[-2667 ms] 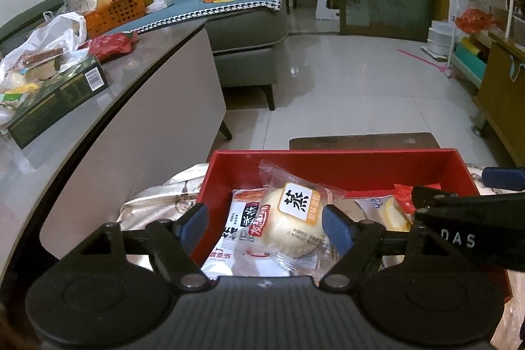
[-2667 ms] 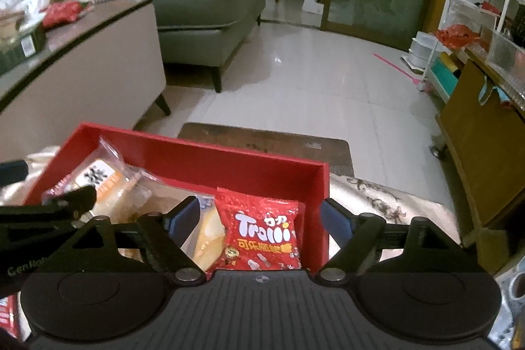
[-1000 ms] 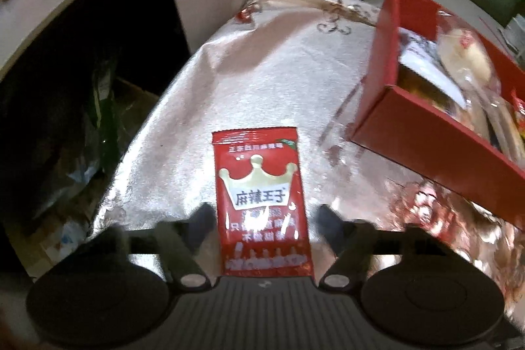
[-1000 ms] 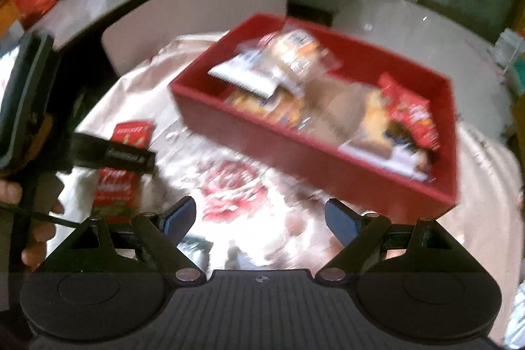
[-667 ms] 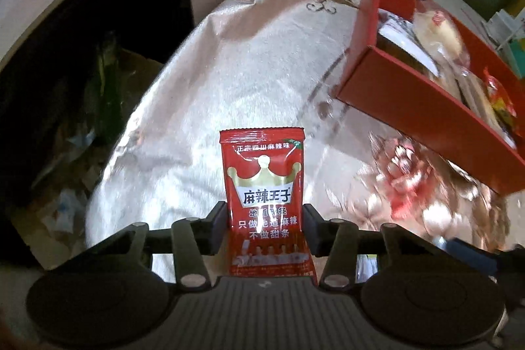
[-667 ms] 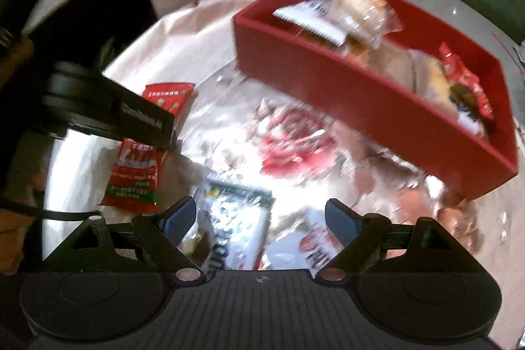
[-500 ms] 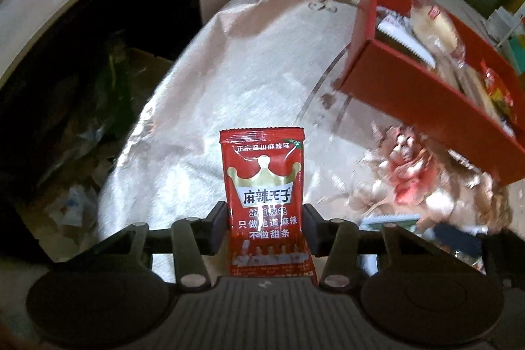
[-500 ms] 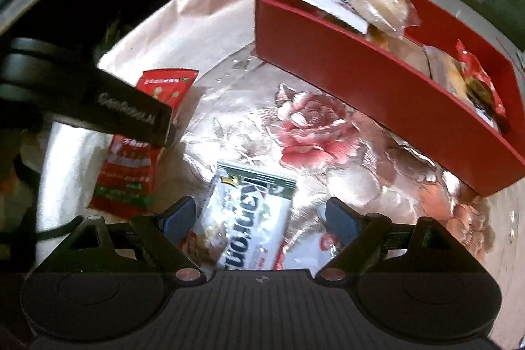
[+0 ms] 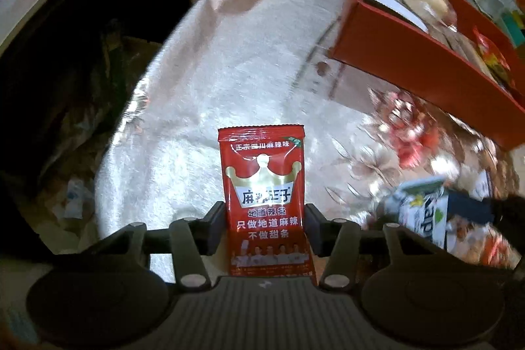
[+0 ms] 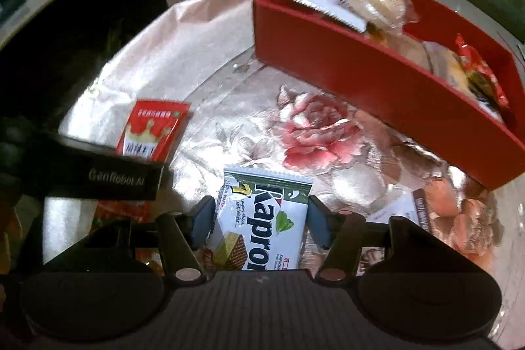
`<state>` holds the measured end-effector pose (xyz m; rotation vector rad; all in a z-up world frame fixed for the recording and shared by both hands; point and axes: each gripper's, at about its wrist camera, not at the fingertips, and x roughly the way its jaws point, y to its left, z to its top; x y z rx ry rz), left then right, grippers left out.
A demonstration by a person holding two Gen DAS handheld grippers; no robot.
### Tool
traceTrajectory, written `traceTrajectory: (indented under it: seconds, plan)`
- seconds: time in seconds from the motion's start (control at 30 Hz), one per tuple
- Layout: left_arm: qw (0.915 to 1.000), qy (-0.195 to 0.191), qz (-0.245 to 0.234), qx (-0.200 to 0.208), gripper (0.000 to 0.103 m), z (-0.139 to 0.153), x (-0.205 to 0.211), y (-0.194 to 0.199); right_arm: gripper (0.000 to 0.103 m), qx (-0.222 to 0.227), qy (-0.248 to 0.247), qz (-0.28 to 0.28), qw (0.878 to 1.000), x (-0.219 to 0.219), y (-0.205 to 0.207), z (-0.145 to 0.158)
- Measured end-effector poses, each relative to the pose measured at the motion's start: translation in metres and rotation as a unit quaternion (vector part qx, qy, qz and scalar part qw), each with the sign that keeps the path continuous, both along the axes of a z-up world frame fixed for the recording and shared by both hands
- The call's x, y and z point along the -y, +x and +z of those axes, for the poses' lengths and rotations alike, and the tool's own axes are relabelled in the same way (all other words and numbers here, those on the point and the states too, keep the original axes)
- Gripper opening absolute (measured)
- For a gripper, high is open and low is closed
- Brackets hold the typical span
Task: Organize snacks
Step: 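Lift and carry the red packet and Kapron wafer over the red box with both tools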
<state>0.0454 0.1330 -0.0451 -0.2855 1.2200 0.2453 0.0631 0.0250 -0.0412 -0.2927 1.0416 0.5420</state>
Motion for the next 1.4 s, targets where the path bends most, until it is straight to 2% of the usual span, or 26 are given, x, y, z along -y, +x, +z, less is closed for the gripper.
traceTrajectory:
  seconds: [0.13, 0.23, 0.37, 0.43, 0.5, 0.57, 0.67, 0.77, 0.97, 1.4]
  plan:
    - [0.9999, 0.013, 0.0, 0.0, 0.053, 0.003, 0.003, -0.004, 0.066, -0.006, -0.001, 0.001, 1.0, 0.004, -0.002, -0.002]
    - [0.9993, 0.036, -0.002, -0.006, 0.066, 0.001, 0.009, -0.004, 0.067, -0.011, -0.011, 0.006, 1.0, 0.0, -0.003, -0.011]
    - [0.9985, 0.053, 0.007, -0.014, 0.079, -0.006, 0.006, -0.002, 0.079, -0.005, -0.024, 0.026, 0.999, -0.008, -0.006, -0.018]
    - [0.9992, 0.032, 0.019, -0.014, 0.074, -0.007, 0.0, -0.003, 0.082, 0.0, -0.027, 0.029, 0.999, -0.01, -0.009, -0.02]
    - [0.9995, 0.029, 0.012, -0.006, 0.057, -0.004, 0.002, -0.004, 0.079, 0.01, -0.043, 0.04, 0.998, -0.013, -0.013, -0.02]
    - [0.9996, 0.029, 0.0, 0.0, 0.045, 0.0, 0.007, -0.006, 0.066, 0.002, -0.037, 0.038, 0.999, -0.009, -0.012, -0.015]
    - [0.9998, 0.021, -0.003, 0.0, 0.041, 0.003, 0.009, -0.012, 0.066, 0.001, -0.02, 0.027, 0.999, 0.0, -0.012, -0.003]
    - [0.9998, -0.002, 0.007, 0.021, 0.039, 0.013, 0.007, -0.014, 0.066, 0.008, 0.005, 0.011, 1.0, 0.011, -0.013, 0.012]
    - [0.9977, -0.017, -0.001, 0.065, 0.039, 0.039, 0.013, -0.014, 0.066, 0.032, 0.052, -0.018, 0.998, 0.033, -0.01, 0.044]
    - [0.9878, 0.009, -0.052, 0.147, 0.039, 0.082, 0.05, 0.02, 0.066, 0.079, 0.102, -0.08, 0.988, 0.079, 0.019, 0.082]
